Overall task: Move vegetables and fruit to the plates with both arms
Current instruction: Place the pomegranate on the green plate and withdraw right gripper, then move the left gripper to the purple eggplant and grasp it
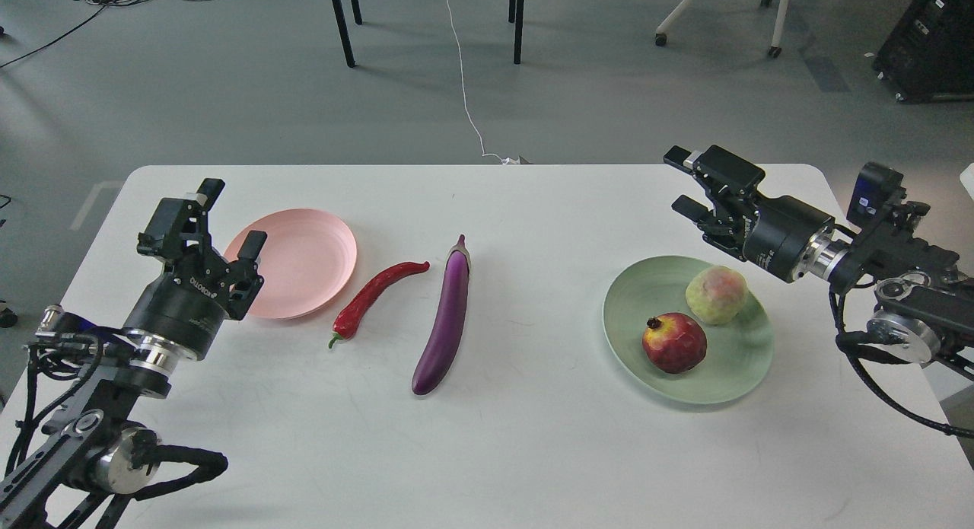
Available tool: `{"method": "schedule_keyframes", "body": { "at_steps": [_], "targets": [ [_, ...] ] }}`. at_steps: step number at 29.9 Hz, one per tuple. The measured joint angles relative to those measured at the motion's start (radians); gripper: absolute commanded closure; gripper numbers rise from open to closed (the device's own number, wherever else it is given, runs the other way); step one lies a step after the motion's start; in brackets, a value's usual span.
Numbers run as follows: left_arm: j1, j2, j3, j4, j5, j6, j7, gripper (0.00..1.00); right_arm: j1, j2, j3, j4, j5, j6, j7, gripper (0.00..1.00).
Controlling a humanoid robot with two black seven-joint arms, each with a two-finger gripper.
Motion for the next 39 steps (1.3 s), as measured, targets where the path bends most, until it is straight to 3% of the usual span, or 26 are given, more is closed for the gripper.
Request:
{"method": "schedule_keyframes", "body": {
  "at_steps": [4, 9, 14, 18, 21, 25, 28, 31, 39],
  "targets": [
    [-0.060, 0.022, 0.011, 0.005, 0.146, 0.002, -0.040, 0.02, -0.097, 0.003, 0.086, -0.005, 0.359, 0.035, 0.000, 0.03],
    [-0.162, 0.082, 0.091, 0.007, 0.410, -0.009, -0.070, 0.02, -0.187, 0.000, 0.118, -0.064, 0.580, 0.190, 0.000, 0.03],
    [-0.407, 0.253, 0.401, 0.011, 0.745, -0.046, -0.067, 0.02, -0.243, 0.005, 0.133, -0.090, 0.609, 0.239, 0.000, 0.03],
    [-0.634, 0.283, 0.687, 0.019, 0.947, -0.088, -0.057, 0.02, -0.255, 0.005, 0.134, -0.091, 0.610, 0.241, 0.000, 0.03],
    [-0.697, 0.267, 0.786, 0.029, 0.992, -0.114, -0.011, 0.02, -0.256, 0.004, 0.134, -0.091, 0.610, 0.241, 0.000, 0.03],
    [-0.704, 0.207, 0.817, 0.044, 0.993, -0.125, 0.143, 0.02, -0.258, 0.000, 0.134, -0.091, 0.610, 0.241, 0.000, 0.03],
    [-0.704, 0.154, 0.829, 0.077, 0.992, -0.126, 0.233, 0.02, -0.261, -0.002, 0.134, -0.092, 0.610, 0.241, 0.000, 0.03],
    [-0.704, 0.111, 0.839, 0.125, 0.992, -0.126, 0.269, 0.02, -0.267, -0.003, 0.134, -0.093, 0.610, 0.241, 0.000, 0.03],
    [-0.710, 0.053, 0.877, 0.184, 0.995, -0.164, 0.300, 0.02, -0.283, -0.004, 0.137, -0.094, 0.609, 0.240, 0.000, 0.03]
  ]
}}
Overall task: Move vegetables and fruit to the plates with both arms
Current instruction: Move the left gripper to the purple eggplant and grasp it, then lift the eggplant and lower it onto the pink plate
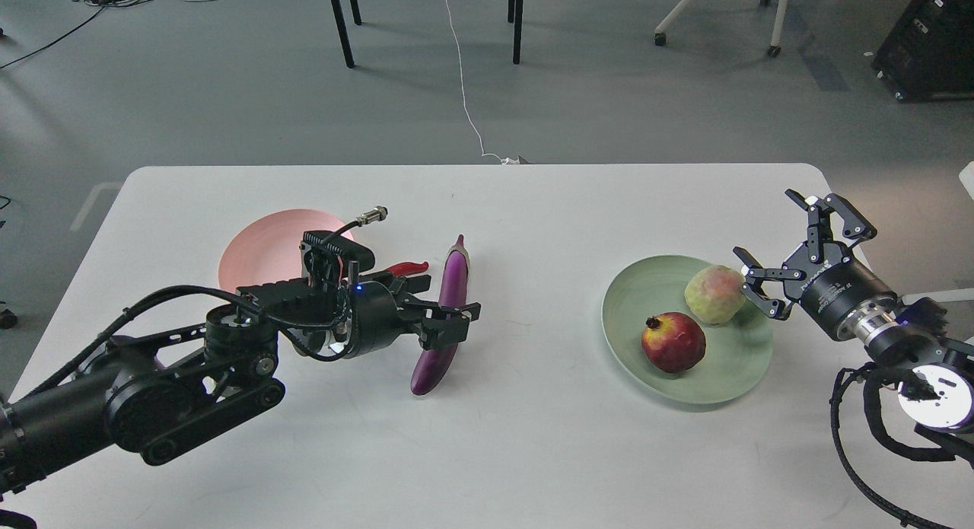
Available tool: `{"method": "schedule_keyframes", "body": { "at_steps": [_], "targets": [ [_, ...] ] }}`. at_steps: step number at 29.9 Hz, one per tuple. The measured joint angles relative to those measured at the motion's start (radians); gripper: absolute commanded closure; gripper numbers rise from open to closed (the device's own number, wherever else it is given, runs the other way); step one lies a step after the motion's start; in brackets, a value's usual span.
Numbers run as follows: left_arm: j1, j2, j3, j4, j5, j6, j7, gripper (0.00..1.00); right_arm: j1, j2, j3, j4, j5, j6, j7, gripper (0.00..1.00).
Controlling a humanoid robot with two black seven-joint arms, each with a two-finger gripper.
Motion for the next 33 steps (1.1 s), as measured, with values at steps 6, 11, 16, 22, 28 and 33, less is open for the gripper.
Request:
{"method": "schedule_keyframes", "body": {
  "at_steps": [6, 11, 16, 22, 28, 33],
  "targets": [
    [-0.003, -0.023, 0.014, 0.035, 0.004, -0.023, 0.027, 0.02, -0.001, -0.004, 0.001, 0.000, 0.000, 0.000, 0.000, 0.03],
    [0.002, -0.035, 0.017, 0.054, 0.005, -0.024, 0.038, 0.02, -0.001, -0.004, 0.000, 0.000, 0.000, 0.000, 0.000, 0.03],
    [0.008, -0.047, 0.019, 0.063, 0.005, -0.024, 0.043, 0.04, -0.007, -0.004, 0.000, 0.000, -0.001, 0.001, 0.000, 0.03],
    [0.019, -0.076, 0.020, 0.087, 0.001, -0.025, 0.085, 0.15, -0.014, -0.005, 0.000, 0.002, -0.002, 0.001, 0.000, 0.03],
    [0.024, -0.081, 0.020, 0.095, -0.007, -0.031, 0.089, 0.69, -0.021, -0.005, 0.000, 0.002, -0.002, 0.001, 0.000, 0.03],
    [0.026, -0.084, 0.016, 0.095, -0.008, -0.035, 0.124, 0.85, -0.021, -0.005, -0.001, 0.002, -0.002, 0.001, 0.000, 0.03]
  ]
}}
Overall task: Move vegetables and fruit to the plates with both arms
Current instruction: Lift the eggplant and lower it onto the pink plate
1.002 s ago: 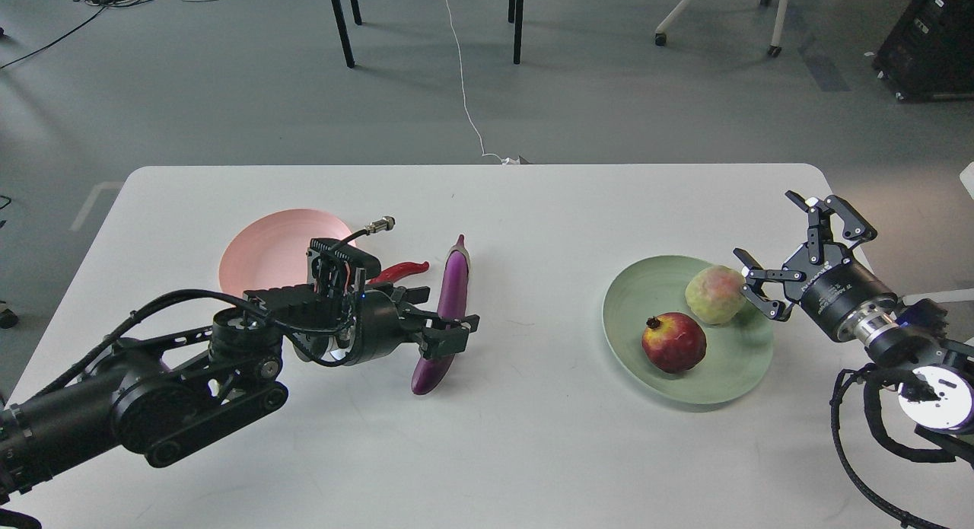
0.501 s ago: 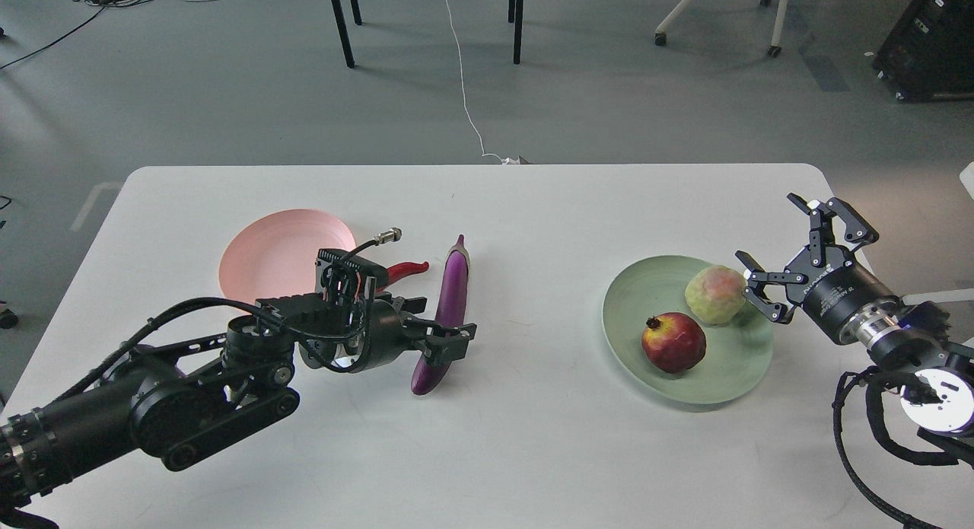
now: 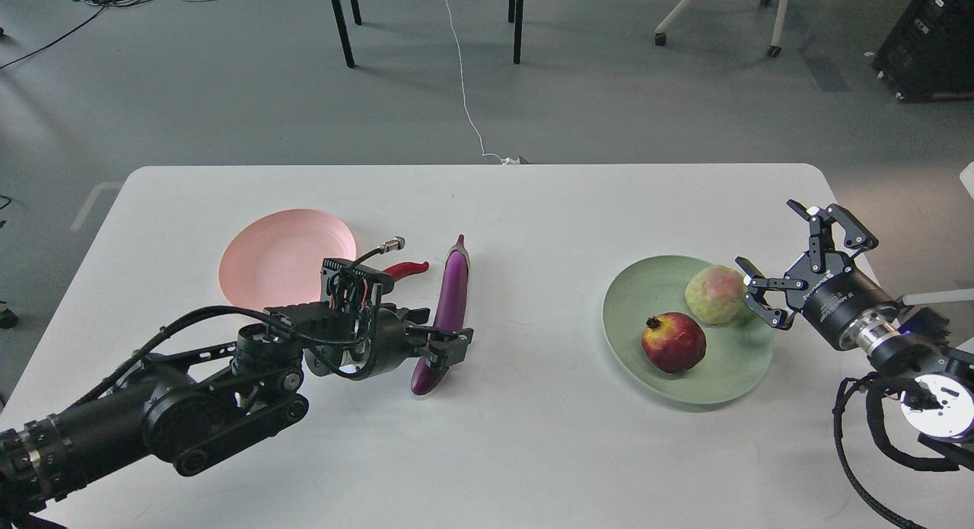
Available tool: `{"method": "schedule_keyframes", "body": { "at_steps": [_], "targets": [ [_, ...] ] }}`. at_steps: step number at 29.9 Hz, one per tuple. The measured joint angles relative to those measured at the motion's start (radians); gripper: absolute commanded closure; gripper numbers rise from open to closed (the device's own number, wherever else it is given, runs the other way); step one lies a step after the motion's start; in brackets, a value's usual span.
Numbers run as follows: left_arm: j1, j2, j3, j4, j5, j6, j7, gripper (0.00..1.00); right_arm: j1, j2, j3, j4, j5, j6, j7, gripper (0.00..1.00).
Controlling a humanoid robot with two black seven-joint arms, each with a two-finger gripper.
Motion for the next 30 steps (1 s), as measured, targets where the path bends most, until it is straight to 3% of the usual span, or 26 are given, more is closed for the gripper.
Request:
{"method": "schedule_keyframes", "body": {
  "at_steps": [6, 12, 15, 21, 24, 28, 30],
  "targets": [
    [-0.008, -0.001, -0.016, -0.019, -0.112, 0.021, 0.036, 0.85, -0.007, 0.000, 0.000, 0.000, 0.000, 0.000, 0.000, 0.03],
    [-0.047, 0.072, -0.049, -0.054, -0.159, 0.034, 0.022, 0.84, -0.012, 0.000, 0.000, 0.002, 0.000, 0.000, 0.000, 0.03],
    [-0.071, 0.145, -0.056, -0.058, -0.160, 0.034, -0.023, 0.83, -0.013, 0.000, -0.001, 0.002, -0.001, 0.000, 0.000, 0.03],
    [-0.088, 0.326, -0.044, -0.031, -0.160, 0.030, -0.160, 0.79, -0.014, 0.002, -0.003, 0.003, -0.003, 0.000, 0.000, 0.03],
    [-0.078, 0.370, -0.040, 0.020, -0.158, 0.032, -0.202, 0.74, -0.014, 0.002, -0.004, 0.003, -0.004, 0.000, 0.000, 0.03],
    [-0.074, 0.374, -0.039, 0.123, -0.161, 0.051, -0.238, 0.63, -0.015, 0.004, -0.006, 0.003, -0.006, 0.000, 0.000, 0.03],
    [-0.072, 0.371, -0.039, 0.170, -0.162, 0.070, -0.256, 0.51, -0.018, 0.005, -0.006, 0.003, -0.006, 0.000, 0.000, 0.03]
  ]
}}
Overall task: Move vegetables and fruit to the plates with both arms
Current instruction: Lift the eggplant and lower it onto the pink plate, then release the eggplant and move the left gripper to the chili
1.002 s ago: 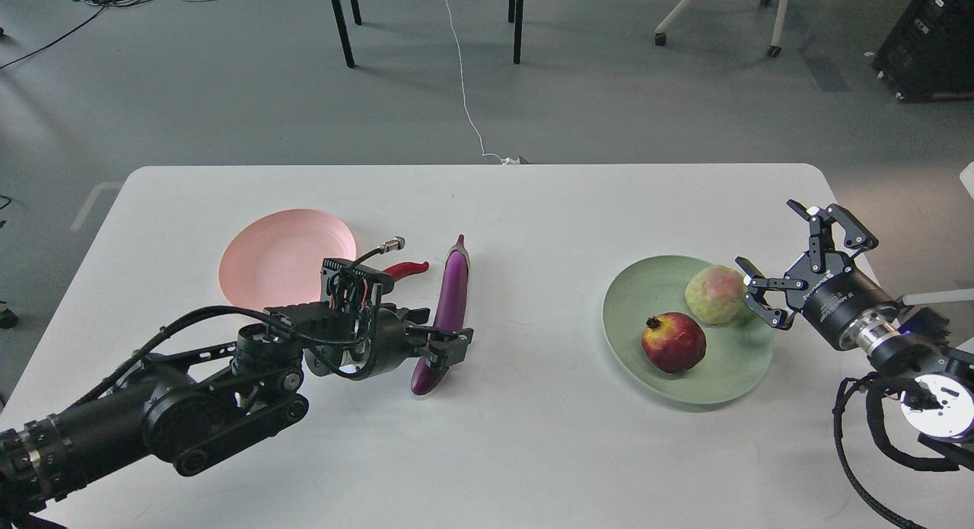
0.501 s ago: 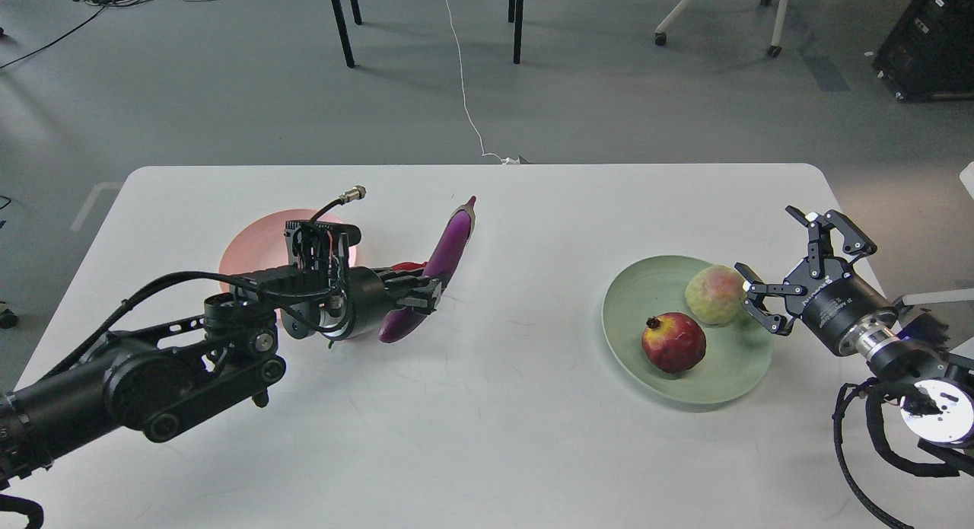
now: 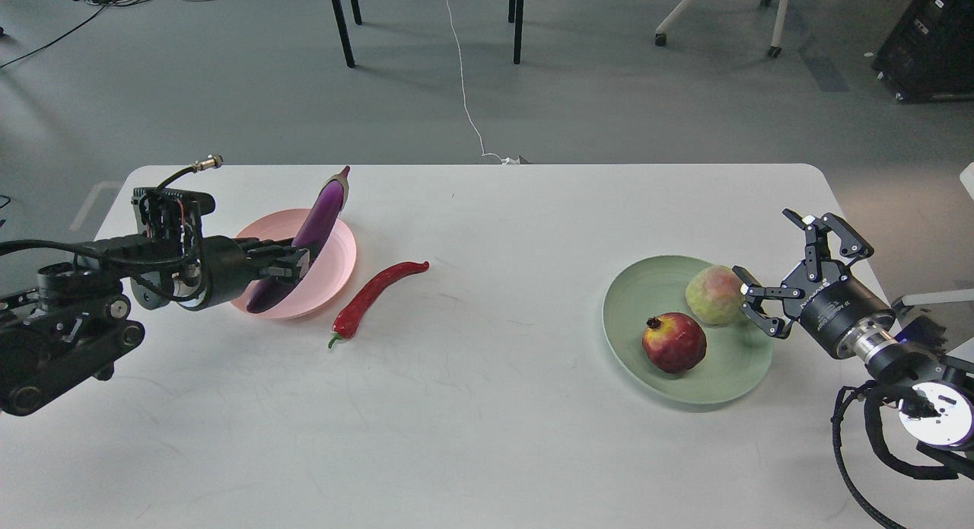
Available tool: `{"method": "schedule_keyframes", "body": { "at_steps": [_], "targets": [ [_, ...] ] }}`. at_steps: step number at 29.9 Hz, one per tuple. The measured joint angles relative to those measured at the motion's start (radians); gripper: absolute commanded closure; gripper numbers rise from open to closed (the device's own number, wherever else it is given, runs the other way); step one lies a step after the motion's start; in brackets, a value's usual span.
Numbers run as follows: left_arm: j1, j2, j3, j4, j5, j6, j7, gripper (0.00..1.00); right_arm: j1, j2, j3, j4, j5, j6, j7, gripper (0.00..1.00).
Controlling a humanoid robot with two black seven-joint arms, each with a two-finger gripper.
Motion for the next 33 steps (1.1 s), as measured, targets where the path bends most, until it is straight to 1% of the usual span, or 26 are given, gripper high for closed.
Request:
{"method": "schedule_keyframes", "body": {
  "at_steps": [1, 2, 4, 6, 7, 9, 12, 14, 17, 19, 21, 25, 27, 30, 33],
  "targets": [
    [0.000, -0.001, 0.000, 0.016, 0.000, 0.007, -0.009, 0.41, -0.001, 0.000, 0.000, 0.000, 0.000, 0.000, 0.000, 0.03],
    [0.000, -0.002, 0.000, 0.031, 0.000, 0.014, -0.020, 0.34, -0.002, 0.001, 0.000, 0.000, 0.000, 0.000, 0.000, 0.03],
    [0.001, -0.002, 0.006, 0.049, 0.000, 0.019, -0.040, 0.25, -0.004, 0.001, 0.000, 0.000, 0.000, 0.000, 0.000, 0.03],
    [0.001, -0.002, 0.022, 0.059, 0.000, 0.021, -0.058, 0.18, -0.005, 0.001, -0.001, 0.000, 0.000, 0.000, 0.000, 0.03],
    [0.001, -0.001, 0.031, 0.061, 0.000, 0.021, -0.064, 0.16, -0.005, 0.001, -0.001, 0.000, -0.001, 0.000, 0.000, 0.03],
    [0.001, 0.000, 0.040, 0.063, 0.000, 0.022, -0.070, 0.13, -0.005, 0.002, -0.001, 0.002, -0.001, 0.000, 0.000, 0.03],
    [0.001, 0.004, 0.044, 0.063, 0.001, 0.023, -0.073, 0.05, -0.005, 0.004, 0.000, 0.003, -0.002, 0.001, 0.000, 0.03],
    [0.000, 0.007, 0.043, 0.063, 0.001, 0.023, -0.076, 0.04, -0.005, 0.004, 0.001, 0.004, -0.002, 0.001, 0.000, 0.03],
    [-0.021, 0.009, 0.027, 0.056, -0.004, 0.024, -0.094, 0.03, -0.005, 0.004, 0.003, 0.004, -0.002, 0.001, 0.000, 0.03],
    [-0.050, 0.010, 0.020, 0.024, -0.012, 0.024, -0.102, 0.03, -0.005, 0.003, 0.005, 0.002, -0.002, 0.001, 0.000, 0.03],
    [-0.077, 0.013, 0.018, -0.041, -0.015, 0.024, -0.102, 0.03, -0.005, 0.001, 0.007, 0.001, -0.003, 0.002, 0.000, 0.03],
    [-0.097, 0.004, 0.022, -0.176, -0.007, 0.023, -0.090, 0.03, -0.004, -0.004, 0.019, 0.000, -0.003, 0.003, 0.000, 0.03],
    [-0.094, -0.014, 0.029, -0.220, 0.011, 0.022, -0.077, 0.04, -0.004, -0.005, 0.021, 0.000, -0.003, 0.003, 0.000, 0.03],
    [-0.084, -0.073, 0.051, -0.246, 0.095, 0.022, -0.055, 0.05, -0.004, -0.006, 0.021, 0.000, -0.003, 0.003, 0.000, 0.03],
    [-0.080, -0.131, 0.094, -0.235, 0.198, 0.022, -0.050, 0.06, -0.010, -0.007, 0.022, 0.000, -0.003, 0.003, 0.000, 0.03]
  ]
}}
